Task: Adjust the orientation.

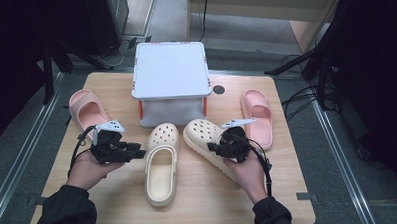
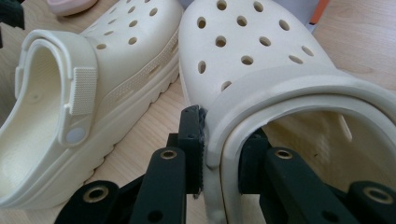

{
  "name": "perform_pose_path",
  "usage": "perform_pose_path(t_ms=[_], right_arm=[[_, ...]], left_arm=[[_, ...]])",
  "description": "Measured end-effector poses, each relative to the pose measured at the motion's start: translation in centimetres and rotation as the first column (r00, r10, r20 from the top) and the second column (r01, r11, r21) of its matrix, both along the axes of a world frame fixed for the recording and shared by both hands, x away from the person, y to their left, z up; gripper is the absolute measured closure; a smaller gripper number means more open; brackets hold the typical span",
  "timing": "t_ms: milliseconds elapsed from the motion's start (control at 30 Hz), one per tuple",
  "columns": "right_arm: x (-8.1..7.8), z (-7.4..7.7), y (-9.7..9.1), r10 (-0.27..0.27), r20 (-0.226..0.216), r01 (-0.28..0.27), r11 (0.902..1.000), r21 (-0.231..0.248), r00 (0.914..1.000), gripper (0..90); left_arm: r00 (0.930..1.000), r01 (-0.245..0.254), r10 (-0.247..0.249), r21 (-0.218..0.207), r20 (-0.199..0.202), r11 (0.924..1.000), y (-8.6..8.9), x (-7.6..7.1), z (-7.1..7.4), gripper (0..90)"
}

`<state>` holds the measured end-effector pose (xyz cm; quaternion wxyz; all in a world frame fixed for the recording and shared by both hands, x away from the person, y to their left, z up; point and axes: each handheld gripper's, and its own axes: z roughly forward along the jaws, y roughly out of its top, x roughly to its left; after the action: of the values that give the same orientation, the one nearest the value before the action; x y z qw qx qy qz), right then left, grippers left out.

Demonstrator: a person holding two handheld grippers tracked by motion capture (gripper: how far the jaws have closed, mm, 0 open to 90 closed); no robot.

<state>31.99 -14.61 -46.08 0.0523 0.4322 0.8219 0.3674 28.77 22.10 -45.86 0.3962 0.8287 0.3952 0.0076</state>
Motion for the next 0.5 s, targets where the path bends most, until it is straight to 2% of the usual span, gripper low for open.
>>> perform_pose_path(t_ms=[133, 400, 500], right_arm=[[0.6, -0.4, 0.3, 0.001, -0.016, 0.0, 0.9999, 0.011, 0.9999, 76.8], [1.4, -1.0, 1.5, 0.004, -0.019, -0.004, 0.9998, -0.021, 0.9998, 76.7], [1.6, -1.2, 1.6, 0.002, -0.023, -0.003, 0.9998, -0.019, 0.9997, 76.7]], left_arm=[[1.0, -0.007, 0.007, 0.006, -0.005, 1.0, 0.3, -0.4, -0.1, 58.9], [0.9996, -0.028, 0.028, 0.007, -0.007, 0.9996, 0.9, -1.3, -0.3, 58.8], [0.9994, -0.032, 0.032, 0.01, -0.01, 0.9995, 1.0, -1.6, -0.4, 58.7]])
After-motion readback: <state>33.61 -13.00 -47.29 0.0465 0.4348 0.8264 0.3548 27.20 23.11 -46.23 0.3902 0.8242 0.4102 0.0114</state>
